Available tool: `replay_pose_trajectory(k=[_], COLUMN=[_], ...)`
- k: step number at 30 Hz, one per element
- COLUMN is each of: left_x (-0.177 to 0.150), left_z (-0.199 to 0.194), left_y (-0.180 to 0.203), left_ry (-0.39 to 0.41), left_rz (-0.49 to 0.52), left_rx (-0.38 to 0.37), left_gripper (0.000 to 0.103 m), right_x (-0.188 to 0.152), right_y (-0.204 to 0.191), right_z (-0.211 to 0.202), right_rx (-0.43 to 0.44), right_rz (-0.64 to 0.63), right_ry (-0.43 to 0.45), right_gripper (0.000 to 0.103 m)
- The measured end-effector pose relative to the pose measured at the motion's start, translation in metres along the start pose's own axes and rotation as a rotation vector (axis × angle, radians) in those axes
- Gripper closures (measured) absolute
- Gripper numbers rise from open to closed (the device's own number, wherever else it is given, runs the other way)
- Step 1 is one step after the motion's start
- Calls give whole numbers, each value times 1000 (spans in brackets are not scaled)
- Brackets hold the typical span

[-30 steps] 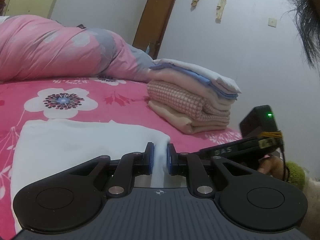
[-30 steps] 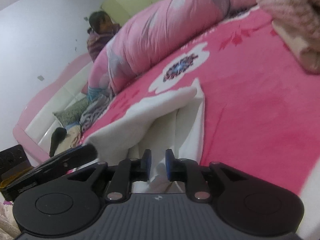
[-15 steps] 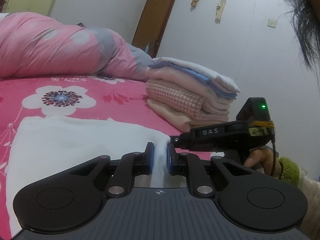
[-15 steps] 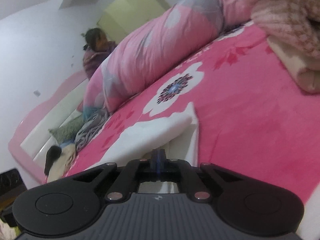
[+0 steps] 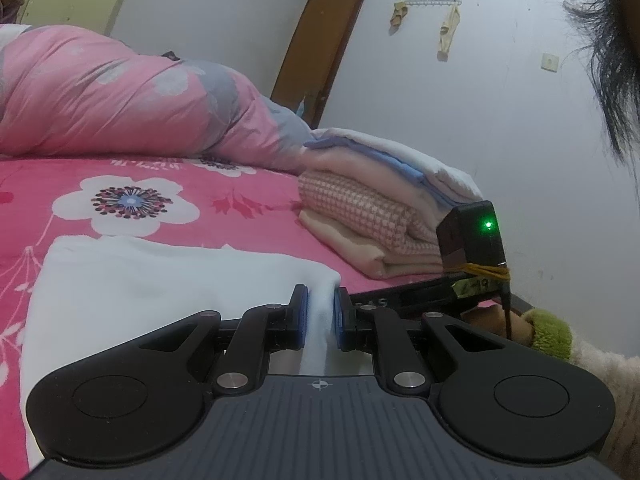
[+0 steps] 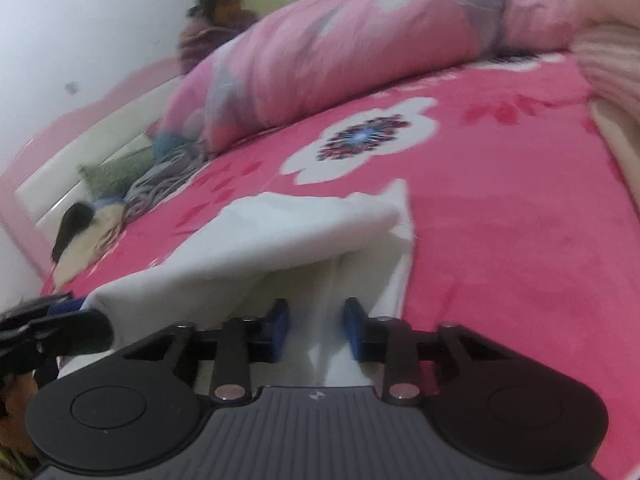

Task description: Fold clothes

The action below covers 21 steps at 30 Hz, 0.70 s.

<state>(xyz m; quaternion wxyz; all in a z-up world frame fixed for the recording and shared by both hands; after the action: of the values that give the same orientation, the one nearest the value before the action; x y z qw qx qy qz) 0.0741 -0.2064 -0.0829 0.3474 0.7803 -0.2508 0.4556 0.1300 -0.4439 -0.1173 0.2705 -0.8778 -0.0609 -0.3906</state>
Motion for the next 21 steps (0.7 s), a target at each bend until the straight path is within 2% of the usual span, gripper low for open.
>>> replay_pose_trajectory(k=[1, 6, 10, 12, 17, 21], left_x=[0, -2, -2, -3, -4, -6], left_z=[0, 2, 4, 5, 8, 9], left_y=[0, 1, 0, 0, 1, 2], left_ry=[0, -3, -8, -9, -15, -23], left_rz=[-1, 2, 1, 2, 4, 10], left_rx=[-1, -10, -14, -15, -14, -14], left_gripper=[91, 91, 91, 91, 91, 91], right_x=[1, 6, 2, 2, -1, -2], right_y=[-1, -1, 15, 17, 32, 38], right_z=[-3, -15, -12, -13, -3, -3], right_rx=[2, 8, 10, 9, -24, -118], right_rz=[-3, -1, 93, 102, 173, 214], right_ry=[26, 146, 166, 187, 149, 131], right_gripper=[98, 99, 99, 99, 99, 95])
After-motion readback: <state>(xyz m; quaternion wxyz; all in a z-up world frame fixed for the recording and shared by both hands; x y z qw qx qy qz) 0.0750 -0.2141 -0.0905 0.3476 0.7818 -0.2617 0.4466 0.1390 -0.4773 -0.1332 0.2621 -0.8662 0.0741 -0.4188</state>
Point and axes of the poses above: each gripper's, at about its wrist camera, not at the fingertips, and z roughly the way its jaws point, y to its right, x to its top, the point moved 2 cm from there along z, roughly the way its jaws point, and after that the axes turned 3 degrees about -y, right-handed, at the moved point
